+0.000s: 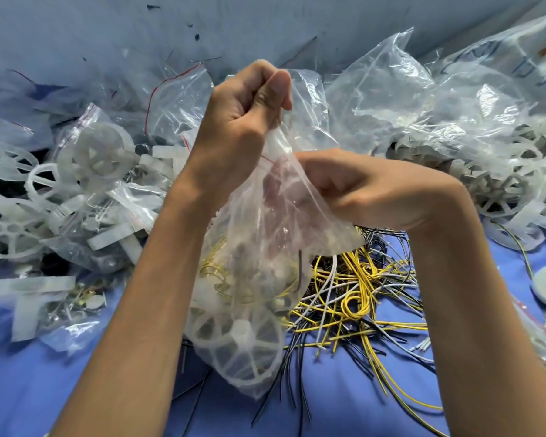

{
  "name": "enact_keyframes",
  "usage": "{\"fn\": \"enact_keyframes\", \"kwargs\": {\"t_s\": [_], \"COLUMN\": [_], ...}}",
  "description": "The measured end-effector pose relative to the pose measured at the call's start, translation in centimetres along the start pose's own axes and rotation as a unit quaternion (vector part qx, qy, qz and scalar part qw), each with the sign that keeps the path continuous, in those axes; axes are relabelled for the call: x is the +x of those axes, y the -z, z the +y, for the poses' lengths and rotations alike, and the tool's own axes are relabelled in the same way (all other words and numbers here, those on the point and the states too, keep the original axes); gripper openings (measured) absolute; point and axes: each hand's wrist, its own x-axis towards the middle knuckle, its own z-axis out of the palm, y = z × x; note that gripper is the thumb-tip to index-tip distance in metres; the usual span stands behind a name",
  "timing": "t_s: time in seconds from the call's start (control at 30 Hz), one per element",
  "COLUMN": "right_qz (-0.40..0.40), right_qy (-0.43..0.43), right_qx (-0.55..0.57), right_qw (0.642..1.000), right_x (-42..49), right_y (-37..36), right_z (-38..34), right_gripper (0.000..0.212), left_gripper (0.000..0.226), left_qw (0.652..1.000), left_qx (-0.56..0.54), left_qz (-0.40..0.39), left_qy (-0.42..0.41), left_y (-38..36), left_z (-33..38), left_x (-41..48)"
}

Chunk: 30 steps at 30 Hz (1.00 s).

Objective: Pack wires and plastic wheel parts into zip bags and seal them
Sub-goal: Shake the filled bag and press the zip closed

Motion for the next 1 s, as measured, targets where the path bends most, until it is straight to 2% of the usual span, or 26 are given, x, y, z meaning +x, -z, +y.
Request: {"fn": "enact_keyframes", "kwargs": {"t_s": [0.07,0.13,0.2,0.27,0.33,0.4,0.53,0.6,0.67,0.77,0.87,0.93,0.97,1.0], "right_qz": [-0.027,-0.019,0.028,0.055,0.075,0.115,0.177,0.173,0.15,0.119,0.11,0.104,0.104,0.103], "right_qy": [0.022,0.002,-0.063,-0.134,-0.158,-0.144,-0.095,-0.073,-0.096,-0.173,-0.207,-0.203,-0.197,-0.184], "right_qx": [0.047,0.048,-0.059,-0.179,-0.238,-0.234,-0.126,-0.154,-0.209,-0.296,-0.282,-0.248,-0.235,-0.215], "right_qw": [0.998,0.999,0.996,0.973,0.955,0.955,0.972,0.97,0.962,0.932,0.93,0.941,0.946,0.953], "right_x": [-0.4,-0.5,-0.3,-0.3,-0.3,-0.5,-1.2,-1.6,-2.0,-2.2,-2.4,-2.5,-2.7,-2.8], "right_y": [-0.1,0.1,0.6,1.1,1.3,1.3,2.4,2.9,3.2,3.6,3.6,3.8,3.8,3.8], "right_z": [-0.1,-0.4,-0.1,0.3,0.3,0.0,0.2,0.5,0.9,1.6,1.5,1.7,1.7,1.5], "right_gripper": [0.028,0.022,0.012,0.024,0.034,0.039,0.057,0.056,0.051,0.047,0.055,0.06,0.058,0.055], "left_gripper": [0.026,0.026,0.027,0.027,0.029,0.029,0.031,0.035,0.037,0.044,0.045,0.04,0.03,0.031], "left_qw": [1.0,1.0,1.0,0.999,0.996,0.993,0.979,0.971,0.961,0.952,0.915,0.901,0.904,0.908], "left_qx": [-0.004,-0.008,0.003,0.038,0.072,0.103,0.186,0.218,0.243,0.199,0.105,0.083,0.066,0.044], "left_qz": [-0.001,-0.002,-0.009,-0.021,-0.038,-0.051,-0.063,-0.067,-0.087,-0.145,-0.261,-0.311,-0.314,-0.314], "left_qy": [-0.006,-0.007,0.001,0.016,0.026,0.031,0.051,0.068,0.096,0.18,0.288,0.291,0.283,0.273], "left_y": [0.1,0.3,0.6,0.7,0.9,1.2,2.3,2.9,3.3,4.0,5.1,5.4,5.3,5.3], "left_z": [0.2,0.3,0.1,-0.3,-0.6,-0.9,-2.3,-3.0,-3.5,-3.9,-3.9,-3.5,-3.1,-2.8], "left_x": [0.1,0.1,0.1,0.0,-0.1,0.0,0.0,0.0,0.1,0.0,-0.9,-1.4,-1.5,-1.5]}}
